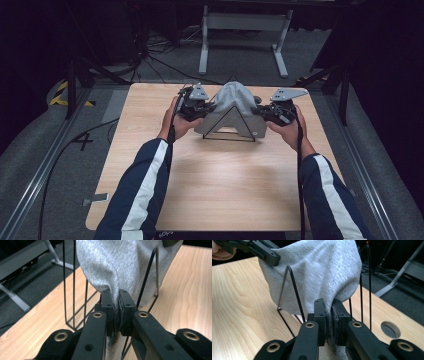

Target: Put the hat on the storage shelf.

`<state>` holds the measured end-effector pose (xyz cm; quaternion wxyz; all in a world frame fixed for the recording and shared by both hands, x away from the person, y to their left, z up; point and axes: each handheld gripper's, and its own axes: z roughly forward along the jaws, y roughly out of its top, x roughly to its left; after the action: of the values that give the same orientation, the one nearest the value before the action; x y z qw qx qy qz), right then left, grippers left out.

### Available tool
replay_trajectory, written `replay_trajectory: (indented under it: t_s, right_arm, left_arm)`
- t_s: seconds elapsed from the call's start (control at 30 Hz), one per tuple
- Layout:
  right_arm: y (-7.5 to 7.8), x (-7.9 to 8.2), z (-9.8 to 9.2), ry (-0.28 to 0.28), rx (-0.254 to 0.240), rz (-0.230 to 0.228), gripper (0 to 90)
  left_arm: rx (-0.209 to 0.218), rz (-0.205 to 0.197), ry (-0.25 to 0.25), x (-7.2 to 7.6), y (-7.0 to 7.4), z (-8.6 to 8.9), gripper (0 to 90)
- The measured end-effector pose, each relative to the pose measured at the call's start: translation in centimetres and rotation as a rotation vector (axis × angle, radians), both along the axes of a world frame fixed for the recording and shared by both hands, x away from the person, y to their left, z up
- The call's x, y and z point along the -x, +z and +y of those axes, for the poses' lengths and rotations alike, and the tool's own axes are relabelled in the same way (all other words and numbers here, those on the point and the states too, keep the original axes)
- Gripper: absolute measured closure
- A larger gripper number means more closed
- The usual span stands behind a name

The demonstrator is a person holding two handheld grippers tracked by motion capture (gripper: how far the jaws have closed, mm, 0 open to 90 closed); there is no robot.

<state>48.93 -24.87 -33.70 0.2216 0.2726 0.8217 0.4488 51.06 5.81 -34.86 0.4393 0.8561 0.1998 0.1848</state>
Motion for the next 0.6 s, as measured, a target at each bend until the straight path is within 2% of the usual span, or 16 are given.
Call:
replay_trajectory:
  t_s: [0.1,0.3,0.5,0.6]
  right_arm:
    - [-1.1,-0.1,0.2,-0.009,0.013,0.013,84.3]
    - [-2.5,-0.3,0.4,-0.036,0.031,0.028,84.2]
    - [-4.0,-0.8,0.5,-0.059,0.040,0.060,84.2]
    - [-4.5,-1.1,0.5,-0.071,0.032,0.066,84.2]
  left_arm:
    - [-0.022,0.001,0.005,0.0,-1.0,-0.1,85.1]
    - [-0.025,0.042,0.026,-0.3,-2.8,0.1,85.0]
    - [-0.017,0.072,0.039,-0.6,-4.0,0.3,85.0]
    - [0.002,0.091,0.052,-0.8,-4.7,0.2,85.0]
